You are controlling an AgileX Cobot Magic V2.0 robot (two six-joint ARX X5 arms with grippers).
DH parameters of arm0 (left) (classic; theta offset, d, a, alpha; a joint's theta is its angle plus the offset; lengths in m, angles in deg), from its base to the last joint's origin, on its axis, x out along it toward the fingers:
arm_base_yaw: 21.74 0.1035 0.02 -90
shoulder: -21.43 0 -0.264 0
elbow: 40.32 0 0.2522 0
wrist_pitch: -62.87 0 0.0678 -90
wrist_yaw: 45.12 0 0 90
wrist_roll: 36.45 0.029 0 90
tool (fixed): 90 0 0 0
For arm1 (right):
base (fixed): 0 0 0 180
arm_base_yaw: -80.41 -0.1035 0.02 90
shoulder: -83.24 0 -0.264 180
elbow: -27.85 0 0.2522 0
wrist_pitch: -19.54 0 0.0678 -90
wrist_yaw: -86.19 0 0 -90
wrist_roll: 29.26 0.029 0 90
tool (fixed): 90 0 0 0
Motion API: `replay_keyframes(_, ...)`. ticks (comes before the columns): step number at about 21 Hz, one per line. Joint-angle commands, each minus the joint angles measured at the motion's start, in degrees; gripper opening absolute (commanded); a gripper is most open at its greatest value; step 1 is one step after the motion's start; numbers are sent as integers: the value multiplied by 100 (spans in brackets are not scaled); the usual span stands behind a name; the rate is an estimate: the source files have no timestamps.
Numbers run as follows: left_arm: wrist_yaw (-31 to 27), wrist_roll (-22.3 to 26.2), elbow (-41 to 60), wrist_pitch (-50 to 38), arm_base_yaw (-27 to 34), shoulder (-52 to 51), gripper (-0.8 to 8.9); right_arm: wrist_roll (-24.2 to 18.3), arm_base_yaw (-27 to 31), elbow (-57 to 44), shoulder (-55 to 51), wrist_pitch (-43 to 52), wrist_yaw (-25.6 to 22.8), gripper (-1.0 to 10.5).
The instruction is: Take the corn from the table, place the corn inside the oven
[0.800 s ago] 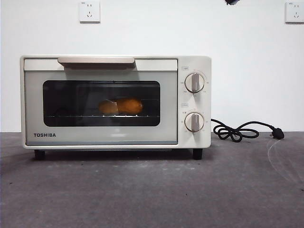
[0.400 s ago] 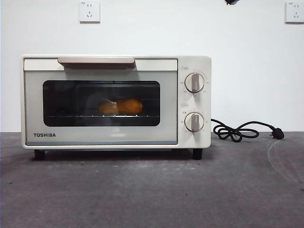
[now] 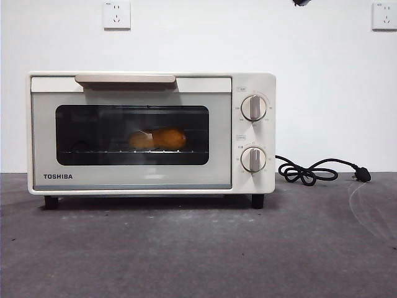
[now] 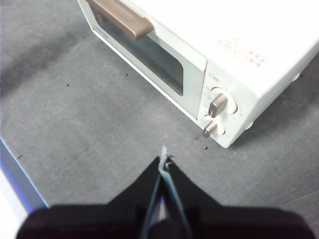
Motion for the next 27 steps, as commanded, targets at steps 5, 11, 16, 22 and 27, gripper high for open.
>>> replay_keyframes(5,-28,201,210,297,20,-15,-4,33,0,-11,26,44,4,-1)
replay_keyframes(11,-28,649,417,960,20,-17,-4,33,-2,-11,26,44,4,-1)
replay_keyframes(16,-26,1207,417,1718,20,-17,-4,33,-2,-11,26,46,4,-1)
replay_keyframes(22,48,1593,411,2793,20,-17,-3,33,-2,-11,26,55,4,-1)
replay_keyframes(27,243,1650,411,2787,20,-17,-3,33,0,-11,26,59,4,-1)
